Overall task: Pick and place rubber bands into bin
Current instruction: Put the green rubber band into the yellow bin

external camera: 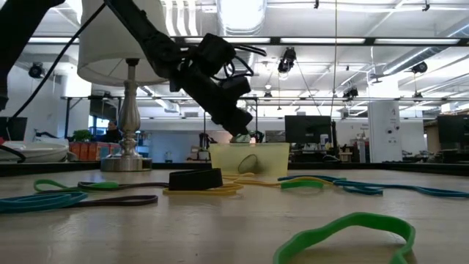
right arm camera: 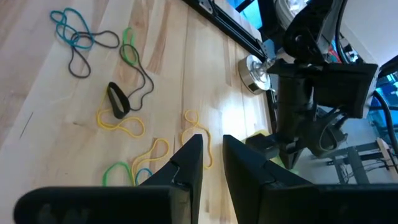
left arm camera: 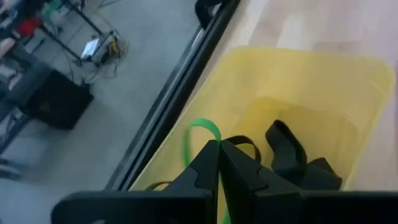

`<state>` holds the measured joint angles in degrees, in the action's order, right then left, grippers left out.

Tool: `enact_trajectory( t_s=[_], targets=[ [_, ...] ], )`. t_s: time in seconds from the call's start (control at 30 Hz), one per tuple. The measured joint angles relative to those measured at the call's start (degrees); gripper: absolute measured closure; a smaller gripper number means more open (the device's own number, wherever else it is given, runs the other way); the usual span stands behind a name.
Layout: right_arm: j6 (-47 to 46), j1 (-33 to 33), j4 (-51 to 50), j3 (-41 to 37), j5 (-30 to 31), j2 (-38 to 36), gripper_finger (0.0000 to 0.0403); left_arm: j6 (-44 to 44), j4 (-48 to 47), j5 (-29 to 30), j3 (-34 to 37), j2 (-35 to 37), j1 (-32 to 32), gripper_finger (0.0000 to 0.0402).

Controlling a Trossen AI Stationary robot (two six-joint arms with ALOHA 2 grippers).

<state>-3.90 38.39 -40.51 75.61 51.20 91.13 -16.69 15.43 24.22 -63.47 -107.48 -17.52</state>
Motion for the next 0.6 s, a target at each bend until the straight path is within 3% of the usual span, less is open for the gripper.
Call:
enact_trajectory(
  t_s=[0.17,0.4,0.6],
  targets=[
    [-0.02,0.0,0.02,-0.02,-0.02,0.0,0.0346,1.34,-1.59,-0.42,-0.16,0.0,-0.03,0.0402],
    [-0.2,-0.02,0.09,-0.02,-0.02,0.0,0.0346,2.75,-3.51,-7.36,-0.62,0.0,-0.86,0.0402],
    [-0.2,-0.02,0.09,-0.04,-0.04,0.0,0.0346,2.87,-4.36,-8.67,-0.65,0.0,-1.34,0.0394]
  ],
)
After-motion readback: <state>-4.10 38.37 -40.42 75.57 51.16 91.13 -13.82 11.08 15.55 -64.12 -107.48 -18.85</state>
